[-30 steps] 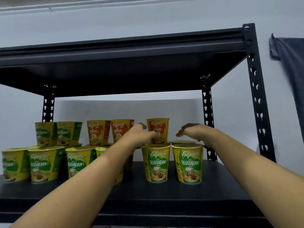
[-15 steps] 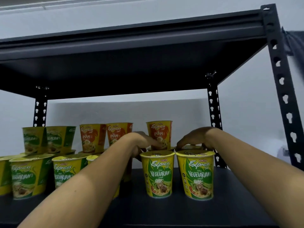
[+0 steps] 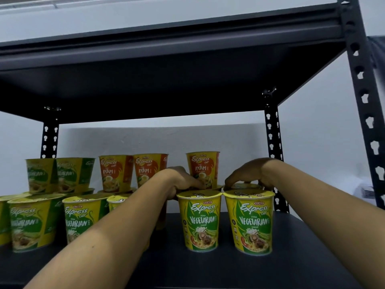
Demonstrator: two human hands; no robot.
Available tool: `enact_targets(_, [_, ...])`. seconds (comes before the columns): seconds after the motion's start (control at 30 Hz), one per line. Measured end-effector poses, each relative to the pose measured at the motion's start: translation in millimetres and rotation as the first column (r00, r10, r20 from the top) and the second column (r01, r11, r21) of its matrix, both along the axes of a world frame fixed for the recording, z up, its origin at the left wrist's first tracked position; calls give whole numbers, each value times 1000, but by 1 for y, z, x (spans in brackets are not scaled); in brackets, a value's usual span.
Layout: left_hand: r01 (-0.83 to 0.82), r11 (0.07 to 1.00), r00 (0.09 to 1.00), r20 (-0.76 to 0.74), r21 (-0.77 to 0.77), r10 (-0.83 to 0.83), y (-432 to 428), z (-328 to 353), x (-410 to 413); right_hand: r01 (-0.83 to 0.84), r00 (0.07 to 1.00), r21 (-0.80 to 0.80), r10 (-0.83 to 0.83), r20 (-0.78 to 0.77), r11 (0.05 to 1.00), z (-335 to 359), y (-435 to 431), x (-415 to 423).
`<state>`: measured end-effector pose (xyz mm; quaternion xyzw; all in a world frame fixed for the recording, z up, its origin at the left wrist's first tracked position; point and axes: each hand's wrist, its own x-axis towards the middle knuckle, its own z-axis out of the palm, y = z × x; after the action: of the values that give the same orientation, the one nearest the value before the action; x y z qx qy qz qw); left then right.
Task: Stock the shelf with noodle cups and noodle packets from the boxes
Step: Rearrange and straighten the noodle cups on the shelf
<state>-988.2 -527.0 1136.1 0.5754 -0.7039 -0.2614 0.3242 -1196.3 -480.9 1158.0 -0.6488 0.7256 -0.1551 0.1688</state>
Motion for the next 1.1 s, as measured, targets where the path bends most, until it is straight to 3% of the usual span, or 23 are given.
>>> enact_targets(0.37, [-7, 998, 994, 107, -66, 14, 0, -1, -1, 19, 1000, 13, -19, -20, 1000, -2, -8, -3])
enact_targets(0.6, [-27, 993, 970, 237, -117, 54, 1, -1, -2, 17, 999, 28, -18, 49, 999, -4, -12, -4])
enact_targets(1.1, [-42, 991, 963, 258, -127, 74, 15, -2, -5, 59, 993, -2, -59, 104, 998, -10, -20, -5])
